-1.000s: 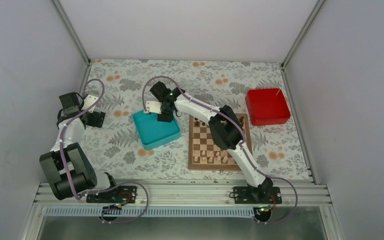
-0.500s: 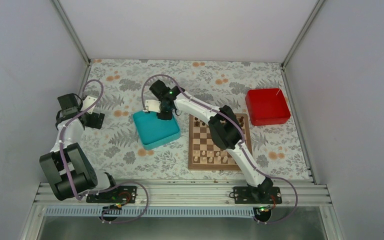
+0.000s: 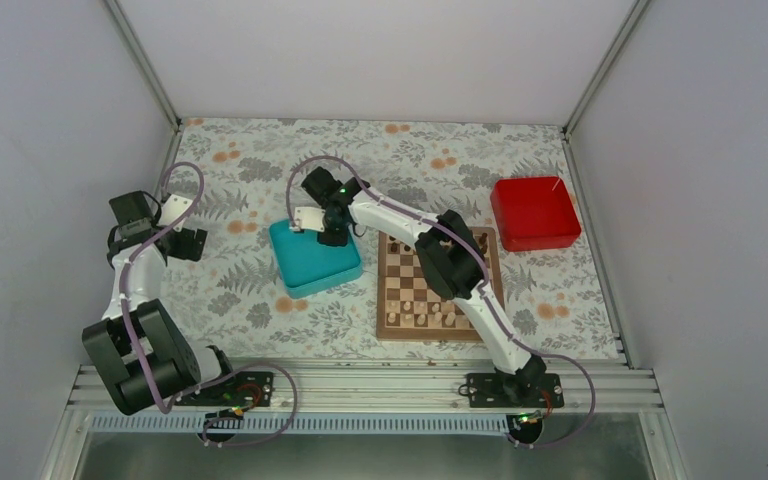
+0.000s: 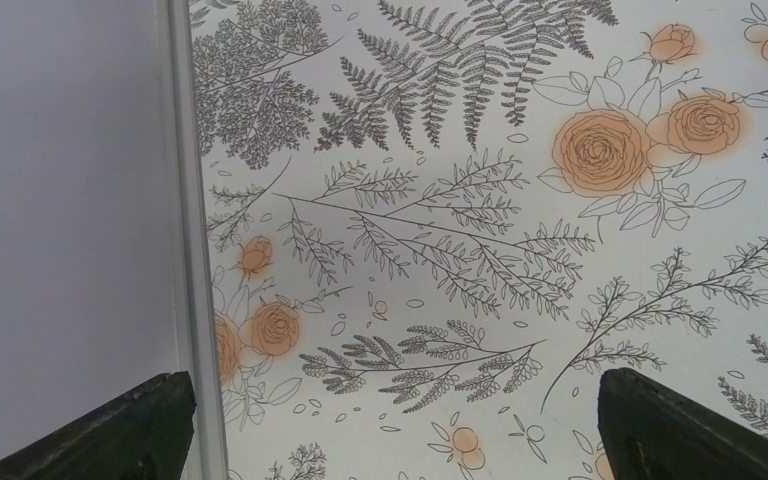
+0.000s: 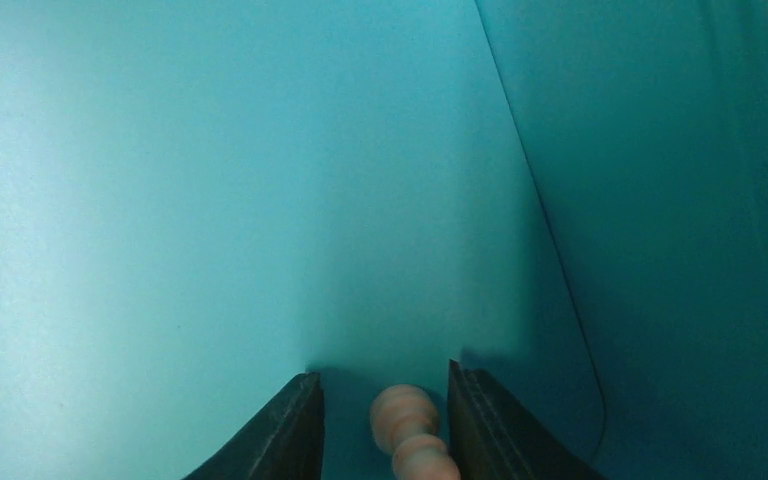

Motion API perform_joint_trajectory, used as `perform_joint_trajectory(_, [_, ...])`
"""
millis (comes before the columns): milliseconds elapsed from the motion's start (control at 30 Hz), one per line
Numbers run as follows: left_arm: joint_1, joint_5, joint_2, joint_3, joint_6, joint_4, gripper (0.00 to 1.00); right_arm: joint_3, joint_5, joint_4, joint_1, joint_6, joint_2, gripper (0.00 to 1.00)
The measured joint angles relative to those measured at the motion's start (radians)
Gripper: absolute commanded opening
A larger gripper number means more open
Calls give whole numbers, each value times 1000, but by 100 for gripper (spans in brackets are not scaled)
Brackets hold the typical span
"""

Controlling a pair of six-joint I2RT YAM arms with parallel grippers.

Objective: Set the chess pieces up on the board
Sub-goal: Pick up the chess piece from the storage box, then place the chess piece on the chessboard.

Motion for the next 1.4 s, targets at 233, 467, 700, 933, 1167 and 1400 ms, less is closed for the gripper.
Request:
perform_joint_trajectory(233, [9,6,-8,0,3,-16,100,-10,0,0,0,2,-3,16])
perform_joint_trajectory(467, [11,18,-8,0,3,-29,100,-10,1,-11,0,3,-9,10])
perform_joint_trajectory(700, [11,24,-8,1,3,-39,100,-16,-25,-78,-5,5,-89,10])
perform_joint_trajectory(933, [11,39,-8,24,-6,-46,100,-237,-98,-132,-69,1,-442,10])
perform_joint_trajectory(1167, [11,72,-9,31,-36,-49,100,-698,-166,-129,-323,-43,-898,11])
perform_joint_trajectory(1400, [11,120,-8,31,-85,-48,100,-1074,-185,-134,-525,-133,-1171,10])
